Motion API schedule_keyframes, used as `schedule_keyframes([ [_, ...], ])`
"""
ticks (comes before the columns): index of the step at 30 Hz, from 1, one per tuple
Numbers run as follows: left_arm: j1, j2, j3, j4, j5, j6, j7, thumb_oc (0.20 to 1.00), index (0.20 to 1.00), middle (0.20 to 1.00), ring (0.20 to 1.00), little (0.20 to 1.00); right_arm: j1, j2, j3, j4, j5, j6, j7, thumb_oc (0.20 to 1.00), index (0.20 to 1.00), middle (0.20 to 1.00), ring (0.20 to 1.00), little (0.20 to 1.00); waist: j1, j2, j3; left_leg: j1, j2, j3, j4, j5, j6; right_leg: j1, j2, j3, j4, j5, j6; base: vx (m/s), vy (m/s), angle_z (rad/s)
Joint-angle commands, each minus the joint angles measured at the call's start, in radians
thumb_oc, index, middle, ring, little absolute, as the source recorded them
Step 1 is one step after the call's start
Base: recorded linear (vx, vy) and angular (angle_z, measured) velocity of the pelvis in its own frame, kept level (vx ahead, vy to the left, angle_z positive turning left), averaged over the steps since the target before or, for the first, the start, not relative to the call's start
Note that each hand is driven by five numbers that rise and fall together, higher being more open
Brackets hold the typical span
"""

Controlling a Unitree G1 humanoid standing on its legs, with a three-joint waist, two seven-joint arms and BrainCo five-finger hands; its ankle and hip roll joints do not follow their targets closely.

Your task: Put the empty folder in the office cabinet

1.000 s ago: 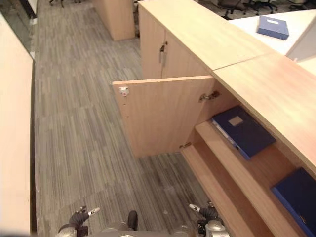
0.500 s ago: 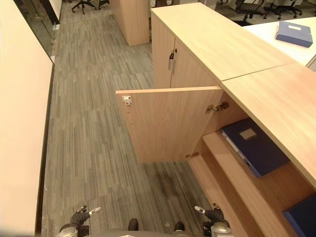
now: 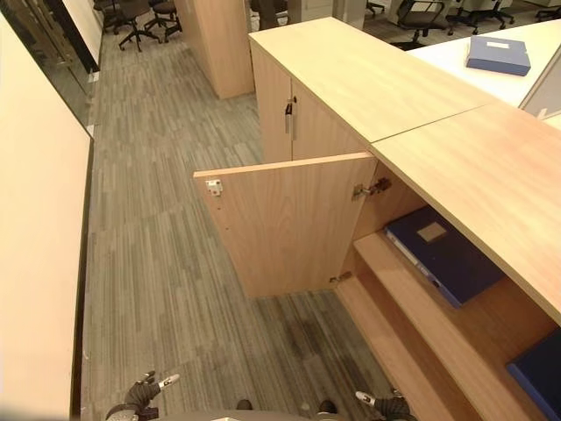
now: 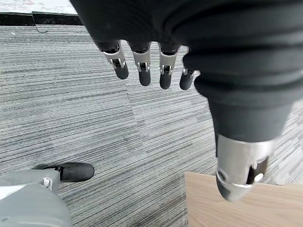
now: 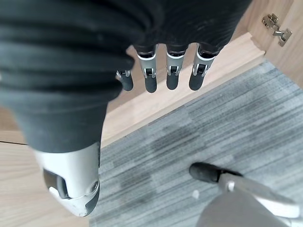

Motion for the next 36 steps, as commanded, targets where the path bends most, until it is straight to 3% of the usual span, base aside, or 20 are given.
schedule_keyframes([
  [1,-0.070,0.017,-0.010,0.027,0.016,-0.022,0.000,1.000,1.000,1.000,1.000,1.000,-0.064,-0.020,-0.011,0.027,0.011,-0.015,0.001,1.000,1.000,1.000,1.000,1.000,0.007,-0.029,0.045,0.035,0.043,0.014,0.026,-0.063,-0.068,0.015,-0.040,-0.016,0.080,-0.080,0.054,0.00,0.000,0.00],
  [19,-0.066,0.012,-0.019,0.028,0.018,-0.018,-0.005,1.000,1.000,1.000,1.000,1.000,-0.056,-0.015,-0.018,0.034,0.033,-0.018,0.007,1.000,1.000,1.000,1.000,1.000,0.002,-0.020,0.045,0.039,0.064,-0.001,0.045,-0.066,-0.082,0.025,-0.014,-0.014,0.091,-0.108,0.032,0.00,-0.029,0.03],
  [22,-0.078,0.016,-0.023,0.015,0.003,-0.019,-0.009,1.000,1.000,1.000,1.000,1.000,-0.056,-0.020,-0.027,0.032,0.055,-0.023,0.007,1.000,1.000,1.000,1.000,1.000,-0.007,-0.022,0.057,0.007,0.072,0.001,0.111,-0.073,-0.093,0.021,-0.007,0.000,0.093,-0.117,0.020,-0.05,-0.056,0.00],
  [25,-0.091,0.016,-0.023,0.005,-0.008,-0.022,-0.014,1.000,1.000,1.000,1.000,1.000,-0.059,-0.028,-0.032,0.033,0.065,-0.027,0.007,1.000,1.000,1.000,1.000,1.000,-0.006,-0.036,0.091,-0.083,0.059,0.005,0.302,-0.049,-0.118,0.035,-0.003,0.006,0.080,-0.122,0.001,-0.06,-0.037,0.05],
  [28,-0.099,0.011,-0.025,-0.003,-0.022,-0.025,-0.012,1.000,1.000,1.000,1.000,1.000,-0.060,-0.033,-0.036,0.037,0.066,-0.021,0.005,1.000,1.000,1.000,1.000,1.000,-0.007,-0.041,0.107,-0.124,0.077,0.029,0.325,-0.027,-0.122,0.047,-0.012,-0.004,0.072,-0.123,0.005,0.02,0.011,0.02],
  [30,-0.099,0.009,-0.028,-0.013,-0.027,-0.026,-0.015,1.000,1.000,1.000,1.000,1.000,-0.051,-0.038,-0.037,0.036,0.061,-0.016,0.006,1.000,1.000,1.000,1.000,1.000,0.003,-0.051,0.107,-0.170,0.084,0.049,0.275,-0.033,-0.115,0.055,-0.026,-0.007,0.068,-0.124,0.018,0.11,0.054,0.09],
  [33,-0.099,0.008,-0.037,-0.009,-0.023,-0.027,-0.012,1.000,1.000,1.000,1.000,1.000,-0.058,-0.040,-0.035,0.043,0.055,-0.011,0.004,1.000,1.000,1.000,1.000,1.000,0.027,-0.046,0.106,-0.226,0.065,-0.012,0.201,0.007,-0.116,0.055,-0.027,0.015,0.074,-0.137,0.038,0.10,0.091,0.04],
  [36,-0.088,0.007,-0.031,0.027,-0.006,-0.023,-0.015,1.000,1.000,1.000,1.000,1.000,-0.061,-0.034,-0.040,0.053,0.041,-0.005,0.006,1.000,1.000,1.000,1.000,1.000,0.026,-0.042,0.076,-0.171,0.068,-0.013,0.115,0.010,-0.104,0.053,-0.037,0.039,0.083,-0.141,0.056,0.18,0.180,-0.46],
])
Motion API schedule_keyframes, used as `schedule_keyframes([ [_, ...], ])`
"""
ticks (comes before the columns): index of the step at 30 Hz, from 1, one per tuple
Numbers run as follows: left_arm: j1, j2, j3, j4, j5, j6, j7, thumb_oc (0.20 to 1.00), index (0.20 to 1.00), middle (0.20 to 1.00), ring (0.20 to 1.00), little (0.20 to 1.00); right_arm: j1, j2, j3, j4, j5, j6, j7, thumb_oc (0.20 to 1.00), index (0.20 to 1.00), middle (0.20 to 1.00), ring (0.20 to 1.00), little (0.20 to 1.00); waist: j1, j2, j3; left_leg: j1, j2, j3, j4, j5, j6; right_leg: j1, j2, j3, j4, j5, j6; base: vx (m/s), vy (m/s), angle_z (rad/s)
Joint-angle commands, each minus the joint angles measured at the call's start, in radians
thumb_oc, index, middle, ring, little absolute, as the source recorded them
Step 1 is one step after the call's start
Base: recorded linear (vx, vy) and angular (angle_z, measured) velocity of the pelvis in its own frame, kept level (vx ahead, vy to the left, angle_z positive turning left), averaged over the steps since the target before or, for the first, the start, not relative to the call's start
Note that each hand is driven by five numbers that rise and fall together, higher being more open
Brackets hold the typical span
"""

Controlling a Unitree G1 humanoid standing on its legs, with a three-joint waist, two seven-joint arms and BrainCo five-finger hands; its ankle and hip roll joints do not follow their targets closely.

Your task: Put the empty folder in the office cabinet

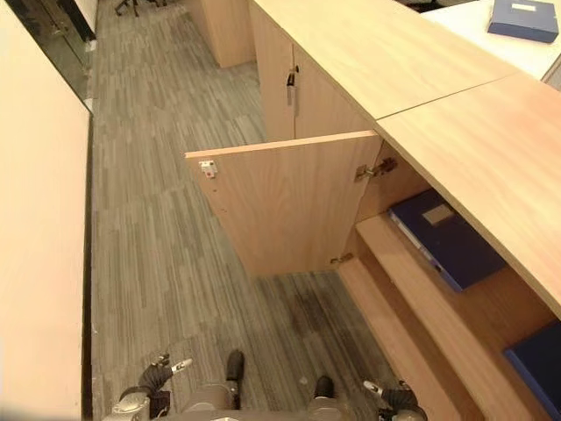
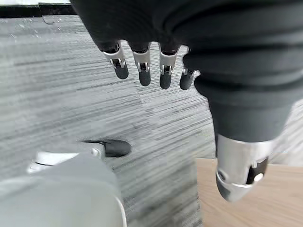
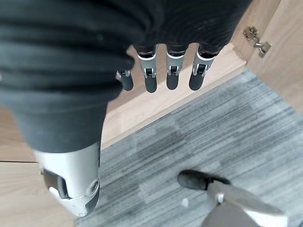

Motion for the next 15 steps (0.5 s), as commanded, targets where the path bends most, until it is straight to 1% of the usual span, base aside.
schedule_keyframes([
  [1,-0.012,0.034,0.007,0.000,0.018,-0.022,0.005,1.000,1.000,1.000,1.000,1.000,-0.014,0.010,0.001,0.010,-0.003,-0.001,0.001,1.000,1.000,1.000,1.000,1.000,0.023,-0.050,-0.021,0.018,-0.003,0.043,0.064,-0.009,0.002,0.065,-0.041,0.025,0.107,-0.126,0.079,0.24,0.325,-0.71],
  [3,-0.015,0.057,0.019,-0.002,0.020,-0.020,0.010,1.000,1.000,1.000,1.000,1.000,-0.031,0.026,0.004,0.004,0.007,0.005,0.005,1.000,1.000,1.000,1.000,1.000,0.032,-0.060,-0.021,0.045,-0.028,0.073,0.054,-0.027,0.039,0.030,-0.070,0.049,0.182,-0.121,0.107,0.15,0.356,-0.38],
  [4,-0.020,0.067,0.025,-0.005,0.016,-0.021,0.010,1.000,1.000,1.000,1.000,1.000,-0.039,0.038,0.005,-0.006,0.013,0.003,0.006,1.000,1.000,1.000,1.000,1.000,0.035,-0.062,-0.020,0.056,-0.042,0.086,0.046,-0.038,0.056,0.004,-0.083,0.048,0.232,-0.111,0.125,0.09,0.376,-0.38],
  [5,-0.023,0.077,0.034,-0.012,0.010,-0.019,0.010,1.000,1.000,1.000,1.000,1.000,-0.046,0.047,0.002,-0.017,0.019,0.004,0.010,1.000,1.000,1.000,1.000,1.000,0.034,-0.059,-0.014,0.068,-0.050,0.093,0.037,-0.046,0.074,-0.041,-0.097,0.058,0.325,-0.094,0.142,0.05,0.308,-0.25],
  [7,-0.027,0.087,0.040,-0.017,0.015,-0.016,0.014,1.000,1.000,1.000,1.000,1.000,-0.054,0.055,-0.002,-0.021,0.030,0.004,0.009,1.000,1.000,1.000,1.000,1.000,0.026,-0.056,-0.002,0.093,-0.058,0.098,0.023,-0.052,0.090,-0.086,-0.107,0.070,0.416,-0.047,0.160,0.02,0.216,-0.08],
  [8,-0.029,0.091,0.043,-0.015,0.012,-0.016,0.017,1.000,1.000,1.000,1.000,1.000,-0.061,0.060,0.002,-0.028,0.031,0.004,0.010,1.000,1.000,1.000,1.000,1.000,0.023,-0.053,0.011,0.103,-0.061,0.103,0.020,-0.055,0.099,-0.114,-0.115,0.071,0.467,-0.001,0.170,0.00,0.171,0.15],
  [9,-0.030,0.091,0.045,-0.015,0.010,-0.016,0.018,1.000,1.000,1.000,1.000,1.000,-0.065,0.063,0.003,-0.033,0.033,0.003,0.009,1.000,1.000,1.000,1.000,1.000,0.020,-0.045,0.018,0.110,-0.059,0.103,0.015,-0.055,0.106,-0.136,-0.112,0.074,0.508,0.015,0.173,0.02,0.159,0.21],
  [10,-0.029,0.094,0.047,-0.016,0.007,-0.016,0.020,1.000,1.000,1.000,1.000,1.000,-0.064,0.069,0.003,-0.038,0.036,0.003,0.008,1.000,1.000,1.000,1.000,1.000,0.016,-0.035,0.022,0.124,-0.054,0.103,0.007,-0.059,0.108,-0.160,-0.105,0.075,0.544,0.017,0.176,0.06,0.131,0.21],
  [11,-0.028,0.095,0.051,-0.015,0.005,-0.017,0.021,1.000,1.000,1.000,1.000,1.000,-0.062,0.072,0.003,-0.041,0.037,0.000,0.008,1.000,1.000,1.000,1.000,1.000,0.014,-0.031,0.024,0.137,-0.051,0.104,0.001,-0.064,0.109,-0.175,-0.104,0.072,0.556,0.011,0.176,0.10,0.099,0.10],
  [12,-0.030,0.094,0.054,-0.015,0.003,-0.019,0.021,1.000,1.000,1.000,1.000,1.000,-0.060,0.076,0.007,-0.042,0.035,0.000,0.010,1.000,1.000,1.000,1.000,1.000,0.013,-0.032,0.025,0.148,-0.053,0.103,-0.002,-0.070,0.108,-0.183,-0.109,0.059,0.531,0.004,0.170,0.12,0.043,0.08],
  [14,-0.036,0.097,0.054,-0.014,0.003,-0.023,0.023,1.000,1.000,1.000,1.000,1.000,-0.057,0.076,0.013,-0.042,0.028,0.001,0.011,1.000,1.000,1.000,1.000,1.000,0.009,-0.039,0.027,0.161,-0.060,0.101,-0.006,-0.081,0.100,-0.167,-0.114,0.017,0.426,-0.025,0.149,0.13,-0.039,0.08],
  [15,-0.046,0.108,0.060,0.012,0.010,-0.021,0.040,1.000,1.000,1.000,1.000,1.000,-0.063,0.064,0.029,-0.033,0.006,0.004,0.007,1.000,1.000,1.000,1.000,1.000,0.006,-0.048,0.030,0.161,-0.061,0.108,-0.010,-0.083,0.092,-0.170,-0.120,-0.013,0.332,-0.023,0.137,0.11,-0.098,-0.15],
])
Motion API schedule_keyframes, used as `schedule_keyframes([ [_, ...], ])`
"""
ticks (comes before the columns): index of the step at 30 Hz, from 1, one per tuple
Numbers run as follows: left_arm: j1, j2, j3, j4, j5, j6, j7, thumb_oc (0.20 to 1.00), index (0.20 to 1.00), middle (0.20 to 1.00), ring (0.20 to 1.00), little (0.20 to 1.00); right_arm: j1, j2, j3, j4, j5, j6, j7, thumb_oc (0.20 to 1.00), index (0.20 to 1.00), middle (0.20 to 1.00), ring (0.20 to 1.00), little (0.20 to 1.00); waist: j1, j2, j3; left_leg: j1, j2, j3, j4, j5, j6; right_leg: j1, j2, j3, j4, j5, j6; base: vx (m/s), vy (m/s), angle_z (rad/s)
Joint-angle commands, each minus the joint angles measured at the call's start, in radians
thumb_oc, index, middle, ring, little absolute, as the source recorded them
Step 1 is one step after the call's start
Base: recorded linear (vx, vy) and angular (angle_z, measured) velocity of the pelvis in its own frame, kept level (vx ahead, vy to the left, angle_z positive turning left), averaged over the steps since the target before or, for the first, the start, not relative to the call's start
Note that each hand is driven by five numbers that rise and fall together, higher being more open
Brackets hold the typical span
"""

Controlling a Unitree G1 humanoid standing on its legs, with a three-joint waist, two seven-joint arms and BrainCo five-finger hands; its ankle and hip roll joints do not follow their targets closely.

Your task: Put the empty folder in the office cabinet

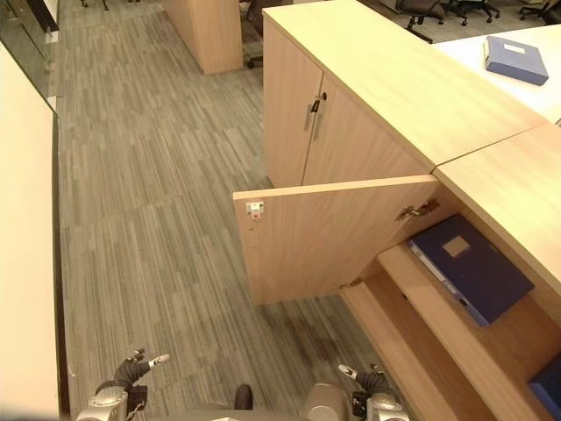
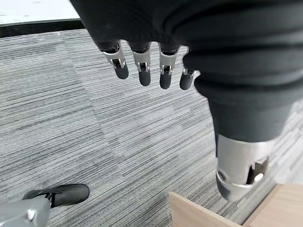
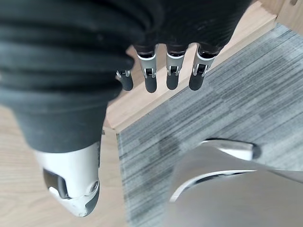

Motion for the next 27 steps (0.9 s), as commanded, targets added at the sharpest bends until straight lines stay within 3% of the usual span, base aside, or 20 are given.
schedule_keyframes([
  [1,-0.030,0.012,0.039,0.000,0.007,-0.020,0.010,1.000,1.000,1.000,1.000,1.000,-0.001,-0.046,0.018,-0.022,0.010,-0.001,-0.004,1.000,1.000,1.000,1.000,1.000,0.000,-0.006,0.037,-0.034,0.078,0.004,0.023,-0.048,-0.115,0.132,0.024,-0.071,-0.285,-0.001,-0.008,0.10,-0.081,-0.21],
  [4,-0.021,-0.018,0.034,-0.027,-0.004,-0.034,0.008,1.000,1.000,1.000,1.000,1.000,0.027,-0.061,-0.001,-0.003,0.011,0.000,-0.008,1.000,1.000,1.000,1.000,1.000,-0.002,-0.017,0.009,-0.027,0.063,0.005,0.028,-0.060,-0.123,0.200,0.035,-0.036,-0.397,0.030,-0.015,0.11,-0.049,0.15],
  [19,-0.025,-0.040,0.002,-0.076,0.011,-0.041,0.012,1.000,1.000,1.000,1.000,1.000,0.044,-0.063,0.001,-0.003,0.015,-0.005,-0.007,1.000,1.000,1.000,1.000,1.000,-0.017,-0.001,-0.020,0.008,0.086,0.003,0.004,-0.060,-0.150,0.281,0.051,-0.054,-0.481,0.024,-0.025,0.03,-0.030,0.01],
  [23,-0.050,-0.032,-0.002,-0.127,-0.009,-0.054,0.014,1.000,1.000,1.000,1.000,1.000,0.046,-0.065,0.013,-0.004,-0.001,-0.007,-0.004,1.000,1.000,1.000,1.000,1.000,-0.022,0.003,-0.026,0.014,0.094,0.012,0.001,-0.057,-0.158,0.294,0.056,-0.056,-0.499,0.023,-0.026,0.02,-0.038,-0.04],
  [27,-0.140,0.026,0.034,-0.185,-0.095,-0.075,0.029,1.000,1.000,1.000,1.000,1.000,0.051,-0.073,0.026,-0.013,-0.013,-0.011,0.001,1.000,1.000,1.000,1.000,1.000,-0.039,0.008,-0.040,0.030,0.105,0.030,0.001,-0.057,-0.167,0.309,0.065,-0.051,-0.508,0.020,-0.026,0.03,-0.025,-0.08],
])
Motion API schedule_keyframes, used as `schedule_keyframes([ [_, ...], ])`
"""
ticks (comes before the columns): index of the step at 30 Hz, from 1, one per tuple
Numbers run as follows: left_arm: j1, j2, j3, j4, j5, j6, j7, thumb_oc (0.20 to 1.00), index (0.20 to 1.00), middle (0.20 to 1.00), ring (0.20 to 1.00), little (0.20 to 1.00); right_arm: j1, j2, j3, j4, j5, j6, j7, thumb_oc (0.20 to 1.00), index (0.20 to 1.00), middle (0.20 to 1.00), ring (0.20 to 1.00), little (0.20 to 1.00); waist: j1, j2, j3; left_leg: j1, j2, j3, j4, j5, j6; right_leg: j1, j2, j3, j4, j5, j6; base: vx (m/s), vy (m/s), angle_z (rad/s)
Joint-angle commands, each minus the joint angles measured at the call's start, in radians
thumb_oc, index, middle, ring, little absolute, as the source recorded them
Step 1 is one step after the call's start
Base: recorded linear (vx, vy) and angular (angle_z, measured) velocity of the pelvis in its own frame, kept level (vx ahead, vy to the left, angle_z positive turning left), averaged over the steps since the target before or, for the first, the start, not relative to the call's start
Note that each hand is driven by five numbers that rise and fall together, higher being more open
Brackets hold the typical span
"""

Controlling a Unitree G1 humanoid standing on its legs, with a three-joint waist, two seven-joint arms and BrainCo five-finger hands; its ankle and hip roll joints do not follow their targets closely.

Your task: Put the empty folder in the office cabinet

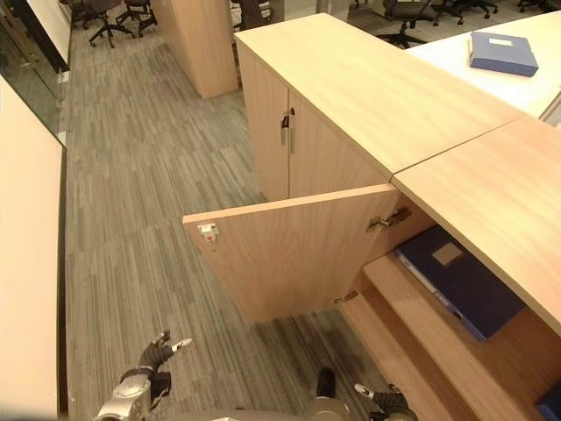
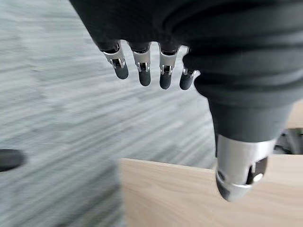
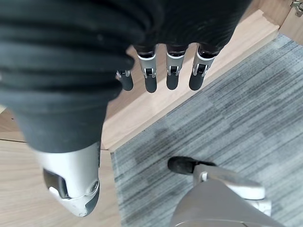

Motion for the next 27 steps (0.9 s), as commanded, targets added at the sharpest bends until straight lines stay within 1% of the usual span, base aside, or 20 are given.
schedule_keyframes([
  [1,-0.104,0.086,0.034,0.029,-0.082,-0.064,0.021,1.000,1.000,1.000,1.000,1.000,-0.025,-0.012,0.025,-0.006,-0.010,-0.012,0.003,1.000,1.000,1.000,1.000,1.000,-0.012,-0.030,0.008,-0.037,0.006,0.011,0.002,0.004,-0.052,0.143,-0.058,0.003,0.040,-0.153,0.097,0.03,-0.024,-0.11],
  [5,-0.221,0.138,0.048,0.012,-0.168,-0.082,0.022,1.000,1.000,1.000,1.000,1.000,-0.018,-0.015,0.042,-0.024,-0.008,-0.020,0.008,1.000,1.000,1.000,1.000,1.000,-0.036,-0.030,-0.006,-0.028,0.016,0.033,0.002,0.003,-0.061,0.147,-0.053,0.009,0.024,-0.146,0.100,0.01,-0.024,-0.09],
  [8,-0.241,0.143,0.045,0.009,-0.176,-0.086,0.023,1.000,1.000,1.000,1.000,1.000,-0.017,-0.016,0.046,-0.024,-0.008,-0.021,0.009,1.000,1.000,1.000,1.000,1.000,-0.039,-0.029,-0.008,-0.027,0.018,0.040,0.002,0.003,-0.062,0.147,-0.051,0.013,0.021,-0.145,0.101,0.00,-0.009,-0.07],
  [9,-0.295,0.159,0.025,0.005,-0.183,-0.089,0.018,1.000,1.000,1.000,1.000,1.000,-0.010,-0.016,0.057,-0.022,-0.012,-0.022,0.016,1.000,1.000,1.000,1.000,1.000,-0.052,-0.028,-0.016,-0.025,0.021,0.050,0.002,0.002,-0.064,0.150,-0.049,0.017,0.017,-0.143,0.103,0.01,-0.003,-0.10],
  [15,-0.373,0.172,-0.023,0.005,-0.168,-0.086,-0.001,1.000,1.000,1.000,1.000,1.000,0.006,-0.014,0.071,-0.013,-0.020,-0.016,0.027,1.000,1.000,1.000,1.000,1.000,-0.076,-0.025,-0.022,-0.014,0.021,0.059,0.002,-0.004,-0.067,0.158,-0.049,0.024,0.014,-0.144,0.105,0.01,0.000,-0.09],
  [17,-0.398,0.170,-0.050,-0.001,-0.155,-0.087,-0.014,1.000,1.000,1.000,1.000,1.000,0.006,-0.014,0.073,-0.004,-0.025,-0.013,0.033,1.000,1.000,1.000,1.000,1.000,-0.084,-0.024,-0.021,-0.014,0.021,0.066,0.002,-0.003,-0.067,0.153,-0.048,0.031,0.015,-0.141,0.107,0.00,0.000,0.00],
  [20,-0.405,0.164,-0.067,-0.010,-0.145,-0.088,-0.022,1.000,1.000,1.000,1.000,1.000,0.008,-0.015,0.073,0.001,-0.030,-0.011,0.035,1.000,1.000,1.000,1.000,1.000,-0.087,-0.025,-0.020,-0.016,0.021,0.070,0.002,-0.002,-0.067,0.151,-0.049,0.034,0.016,-0.139,0.108,-0.01,0.000,-0.05],
  [21,-0.402,0.150,-0.083,-0.028,-0.139,-0.087,-0.031,1.000,1.000,1.000,1.000,1.000,0.009,-0.013,0.071,0.007,-0.031,-0.008,0.036,1.000,1.000,1.000,1.000,1.000,-0.088,-0.026,-0.018,-0.019,0.021,0.074,0.002,-0.002,-0.067,0.147,-0.048,0.034,0.016,-0.137,0.107,-0.02,0.001,-0.13],
  [27,-0.373,0.117,-0.111,-0.056,-0.121,-0.082,-0.055,1.000,1.000,1.000,1.000,1.000,0.008,-0.014,0.060,0.013,-0.030,-0.005,0.039,1.000,1.000,1.000,1.000,1.000,-0.089,-0.028,-0.015,-0.023,0.021,0.071,0.002,-0.001,-0.065,0.140,-0.052,0.036,0.019,-0.136,0.108,0.00,0.001,-0.03],
])
